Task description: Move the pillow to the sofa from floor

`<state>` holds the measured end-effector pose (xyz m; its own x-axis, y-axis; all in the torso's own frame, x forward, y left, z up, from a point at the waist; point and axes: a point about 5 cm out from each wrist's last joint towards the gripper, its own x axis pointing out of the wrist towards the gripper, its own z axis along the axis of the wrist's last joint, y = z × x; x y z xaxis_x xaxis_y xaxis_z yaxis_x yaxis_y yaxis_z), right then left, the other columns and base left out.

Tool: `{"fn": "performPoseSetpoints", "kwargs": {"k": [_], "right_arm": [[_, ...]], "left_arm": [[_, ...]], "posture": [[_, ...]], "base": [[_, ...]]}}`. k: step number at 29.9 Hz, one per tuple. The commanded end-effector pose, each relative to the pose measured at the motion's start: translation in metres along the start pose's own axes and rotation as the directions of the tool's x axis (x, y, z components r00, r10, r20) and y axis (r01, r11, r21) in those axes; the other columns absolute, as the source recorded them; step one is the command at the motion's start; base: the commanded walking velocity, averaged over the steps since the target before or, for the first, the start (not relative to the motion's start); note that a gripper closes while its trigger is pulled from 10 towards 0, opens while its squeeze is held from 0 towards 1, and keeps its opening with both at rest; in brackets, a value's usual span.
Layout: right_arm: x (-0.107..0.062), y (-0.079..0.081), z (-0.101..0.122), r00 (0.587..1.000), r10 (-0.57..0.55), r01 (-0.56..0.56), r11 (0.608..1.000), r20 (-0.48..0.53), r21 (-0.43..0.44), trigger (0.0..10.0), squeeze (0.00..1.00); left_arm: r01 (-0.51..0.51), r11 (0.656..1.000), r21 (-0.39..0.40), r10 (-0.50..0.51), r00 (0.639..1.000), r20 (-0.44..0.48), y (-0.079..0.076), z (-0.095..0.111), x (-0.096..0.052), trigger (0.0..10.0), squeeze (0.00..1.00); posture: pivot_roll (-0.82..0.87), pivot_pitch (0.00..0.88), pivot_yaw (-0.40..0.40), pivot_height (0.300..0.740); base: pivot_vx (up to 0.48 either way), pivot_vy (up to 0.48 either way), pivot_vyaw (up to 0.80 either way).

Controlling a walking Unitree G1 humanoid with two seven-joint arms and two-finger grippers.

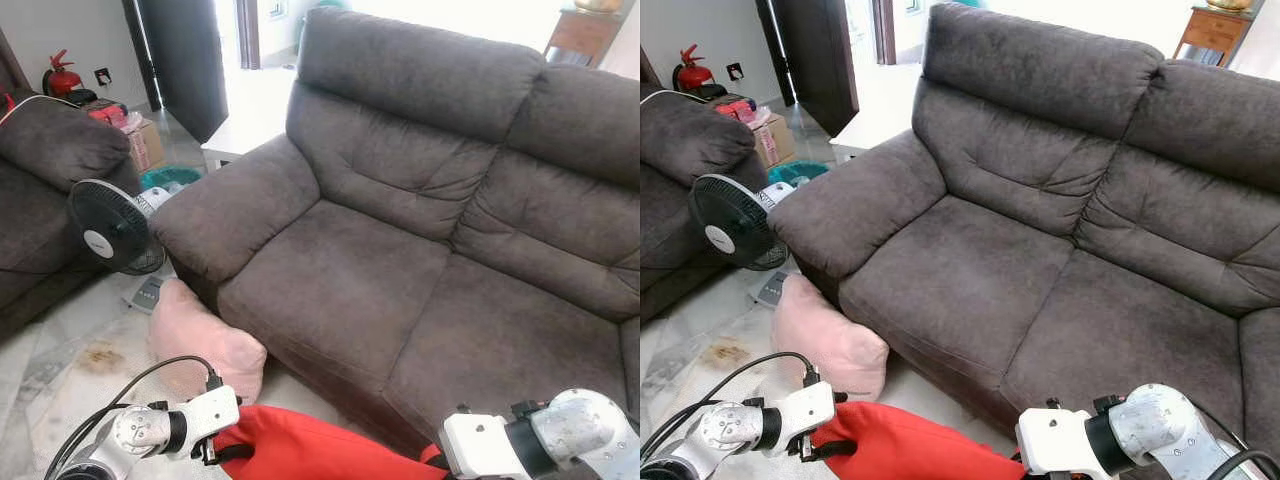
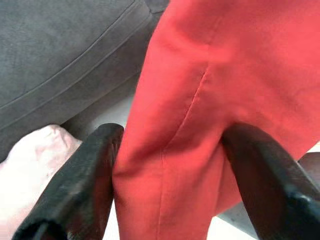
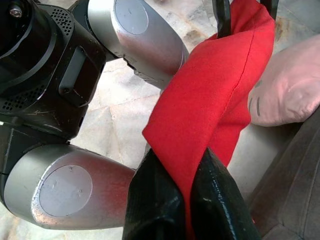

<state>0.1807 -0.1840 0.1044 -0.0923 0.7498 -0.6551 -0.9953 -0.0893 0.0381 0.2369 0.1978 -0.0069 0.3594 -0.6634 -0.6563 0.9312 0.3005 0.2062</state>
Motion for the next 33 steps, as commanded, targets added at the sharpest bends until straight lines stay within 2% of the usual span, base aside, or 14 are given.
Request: {"fn": "performPoseSetpoints", "kwargs": {"k": [1, 33], "right_arm": [[-0.0082, -0.004, 0.0152, 0.999, -0.014, 0.018, 0.998, 0.049, -0.065, 10.0, 0.0], [-0.0079, -0.0076, 0.0134, 0.999, -0.028, 0.031, 0.997, 0.045, -0.064, 10.0, 0.0]], "left_arm": [[0.007, 1.0, -0.015, -0.007, 1.0, 0.006, -0.0009, 0.0001, 0.0014, 0.0, 0.0], [0.039, 0.998, -0.058, -0.037, 0.999, 0.026, -0.0039, 0.0012, 0.0042, 0.0, 0.0]], "posture": [[0.02, 0.018, -0.096, 0.74], [0.03, 0.0, -0.092, 0.74]], "base": [[0.0, 0.0, 0.0], [0.0, 0.0, 0.0]]}}
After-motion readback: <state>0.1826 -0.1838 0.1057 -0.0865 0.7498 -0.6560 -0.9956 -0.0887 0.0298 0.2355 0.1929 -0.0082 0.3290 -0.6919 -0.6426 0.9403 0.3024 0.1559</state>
